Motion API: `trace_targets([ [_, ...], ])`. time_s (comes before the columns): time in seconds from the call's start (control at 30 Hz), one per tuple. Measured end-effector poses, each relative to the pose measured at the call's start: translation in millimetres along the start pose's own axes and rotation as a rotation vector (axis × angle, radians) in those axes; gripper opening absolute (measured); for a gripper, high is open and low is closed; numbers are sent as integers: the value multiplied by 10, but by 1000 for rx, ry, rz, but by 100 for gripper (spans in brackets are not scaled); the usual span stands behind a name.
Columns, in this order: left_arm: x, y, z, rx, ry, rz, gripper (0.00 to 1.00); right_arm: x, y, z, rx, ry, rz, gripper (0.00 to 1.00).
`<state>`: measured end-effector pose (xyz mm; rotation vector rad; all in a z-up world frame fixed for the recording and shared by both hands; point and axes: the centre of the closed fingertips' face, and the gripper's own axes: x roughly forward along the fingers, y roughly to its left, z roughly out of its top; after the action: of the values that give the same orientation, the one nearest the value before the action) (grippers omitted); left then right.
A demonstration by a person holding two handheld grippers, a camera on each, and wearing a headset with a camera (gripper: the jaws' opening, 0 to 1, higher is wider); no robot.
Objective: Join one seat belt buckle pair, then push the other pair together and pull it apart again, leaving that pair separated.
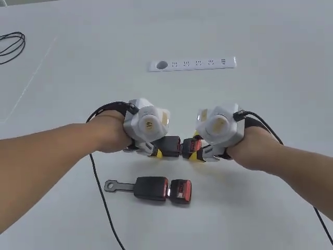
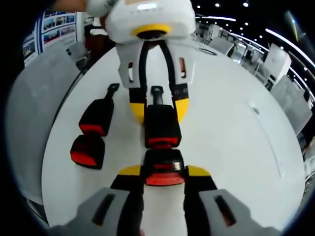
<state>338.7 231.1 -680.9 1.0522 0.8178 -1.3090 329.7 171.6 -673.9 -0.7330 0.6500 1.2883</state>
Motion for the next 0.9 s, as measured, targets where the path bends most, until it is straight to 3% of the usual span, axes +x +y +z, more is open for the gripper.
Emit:
trace_targets([
  [0.2, 7, 2, 0, 19, 24, -7, 31, 0, -13, -5, -8, -3, -1, 29],
  [0.67, 7, -3, -3, 8, 24, -8, 31, -102, -31, -149, -23, 7, -5, 31],
  [0.9, 1, 4, -4, 10, 20, -9, 32, -300, -89, -439, 3, 28, -26, 31],
])
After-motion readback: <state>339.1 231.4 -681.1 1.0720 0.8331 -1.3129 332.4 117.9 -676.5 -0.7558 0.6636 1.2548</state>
